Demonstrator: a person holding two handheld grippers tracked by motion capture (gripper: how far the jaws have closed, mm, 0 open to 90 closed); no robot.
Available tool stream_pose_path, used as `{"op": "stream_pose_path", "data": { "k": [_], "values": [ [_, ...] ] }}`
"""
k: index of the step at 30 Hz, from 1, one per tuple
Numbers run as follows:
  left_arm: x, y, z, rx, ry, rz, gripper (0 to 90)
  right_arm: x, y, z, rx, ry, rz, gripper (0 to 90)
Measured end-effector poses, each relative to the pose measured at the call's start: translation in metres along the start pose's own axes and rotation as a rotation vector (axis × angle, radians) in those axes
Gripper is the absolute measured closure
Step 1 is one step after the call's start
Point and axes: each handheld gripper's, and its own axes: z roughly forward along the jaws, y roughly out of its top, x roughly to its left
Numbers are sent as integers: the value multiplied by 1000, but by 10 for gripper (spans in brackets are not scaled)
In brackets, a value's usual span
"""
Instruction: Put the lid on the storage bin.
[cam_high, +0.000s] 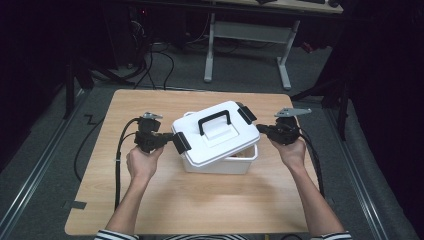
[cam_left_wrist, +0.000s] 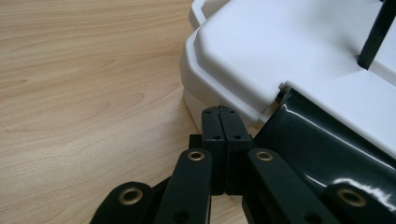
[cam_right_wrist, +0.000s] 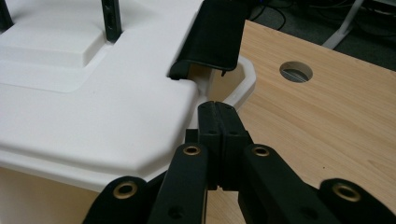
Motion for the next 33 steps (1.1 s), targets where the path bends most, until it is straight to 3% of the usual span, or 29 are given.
{"op": "stream_pose_path", "data": {
  "k": [3, 17, 22, 33],
  "values": [
    [-1, 5, 2, 14, 10, 13, 900, 1, -2, -2, -1, -8, 0, 900],
    [4, 21, 9, 22, 17, -16, 900, 11, -8, -13, -8, -13, -18, 900],
    [2, 29, 10, 25, 33, 5, 900, 18, -7, -13, -6, -20, -31, 900],
    [6, 38, 19, 38, 31, 5, 900, 20, -9, -15, -3, -18, -29, 900]
  ]
}}
